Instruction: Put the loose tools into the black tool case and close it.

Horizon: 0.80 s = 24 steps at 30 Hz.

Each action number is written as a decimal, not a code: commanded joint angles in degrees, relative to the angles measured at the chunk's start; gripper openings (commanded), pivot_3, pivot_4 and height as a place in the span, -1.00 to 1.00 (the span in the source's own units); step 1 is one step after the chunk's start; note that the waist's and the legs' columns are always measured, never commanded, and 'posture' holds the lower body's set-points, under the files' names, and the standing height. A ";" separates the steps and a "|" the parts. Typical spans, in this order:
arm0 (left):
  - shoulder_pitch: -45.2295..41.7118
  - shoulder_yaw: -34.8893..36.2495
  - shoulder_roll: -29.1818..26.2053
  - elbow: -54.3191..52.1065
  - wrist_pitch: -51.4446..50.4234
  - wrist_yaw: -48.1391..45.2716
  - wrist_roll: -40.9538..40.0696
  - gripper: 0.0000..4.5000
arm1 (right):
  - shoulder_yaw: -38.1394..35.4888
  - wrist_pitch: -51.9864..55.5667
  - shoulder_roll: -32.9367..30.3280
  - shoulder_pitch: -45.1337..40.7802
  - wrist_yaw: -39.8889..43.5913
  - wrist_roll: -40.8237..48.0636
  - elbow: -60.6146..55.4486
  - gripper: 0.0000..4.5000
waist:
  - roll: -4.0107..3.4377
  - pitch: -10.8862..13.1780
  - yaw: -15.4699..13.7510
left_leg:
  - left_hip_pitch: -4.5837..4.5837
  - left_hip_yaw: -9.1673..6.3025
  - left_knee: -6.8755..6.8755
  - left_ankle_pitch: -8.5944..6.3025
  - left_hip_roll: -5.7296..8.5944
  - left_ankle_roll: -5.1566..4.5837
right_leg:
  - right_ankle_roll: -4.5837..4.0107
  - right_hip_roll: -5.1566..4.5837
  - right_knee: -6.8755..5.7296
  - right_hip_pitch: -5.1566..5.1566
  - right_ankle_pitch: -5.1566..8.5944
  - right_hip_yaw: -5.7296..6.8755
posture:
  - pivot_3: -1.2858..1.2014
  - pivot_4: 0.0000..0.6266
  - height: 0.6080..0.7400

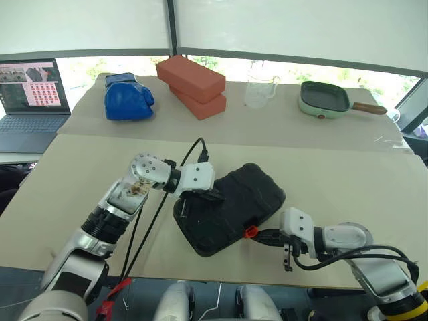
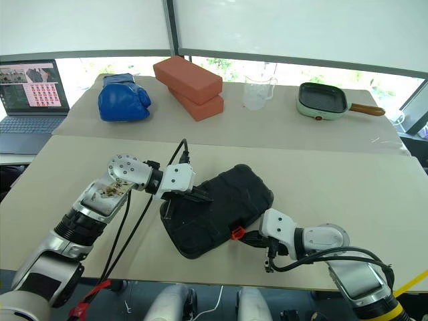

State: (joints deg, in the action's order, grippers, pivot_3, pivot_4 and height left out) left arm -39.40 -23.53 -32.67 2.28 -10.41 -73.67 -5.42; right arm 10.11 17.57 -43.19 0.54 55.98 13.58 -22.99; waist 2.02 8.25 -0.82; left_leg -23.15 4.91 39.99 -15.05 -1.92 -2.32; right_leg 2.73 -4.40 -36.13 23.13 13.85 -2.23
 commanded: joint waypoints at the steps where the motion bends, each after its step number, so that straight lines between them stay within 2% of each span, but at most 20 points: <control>1: 1.43 -3.54 0.74 1.08 -0.96 -0.89 2.48 -0.97 | -1.96 -0.57 2.08 0.53 -2.92 0.98 -3.28 -1.00 | 0.00 0.00 -0.01 | 0.00 0.00 0.00 0.00 0.00 0.00 | 0.00 0.00 0.00 0.00 0.00 0.00 | 0.03 -0.52 0.98; 8: 1.84 -5.08 1.44 3.57 1.58 -1.44 4.69 -0.97 | -6.39 -0.40 5.68 0.54 -6.60 4.30 -6.91 -1.00 | 0.00 0.00 0.11 | 0.02 0.00 0.01 0.00 -0.01 0.00 | 0.00 0.01 -0.04 0.00 0.00 -0.01 | 0.03 -0.52 0.98; 24: 1.87 -4.79 1.55 4.83 3.22 -2.82 5.30 -0.97 | -9.03 1.46 7.77 3.97 -8.94 6.14 -13.32 -1.00 | -0.03 -0.05 0.32 | 0.07 0.01 0.01 0.02 -0.02 0.00 | -0.01 0.03 -0.07 0.00 -0.01 -0.06 | 0.03 -0.52 0.98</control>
State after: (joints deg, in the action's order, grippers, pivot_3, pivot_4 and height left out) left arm -40.33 -23.07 -31.80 5.25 -6.35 -73.71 -2.44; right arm 3.95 20.18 -37.05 6.76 49.76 16.47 -30.19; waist 1.99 8.20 -0.49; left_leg -23.04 4.93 39.99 -15.03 -1.96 -2.32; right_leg 2.71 -4.35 -36.20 23.11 13.84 -2.29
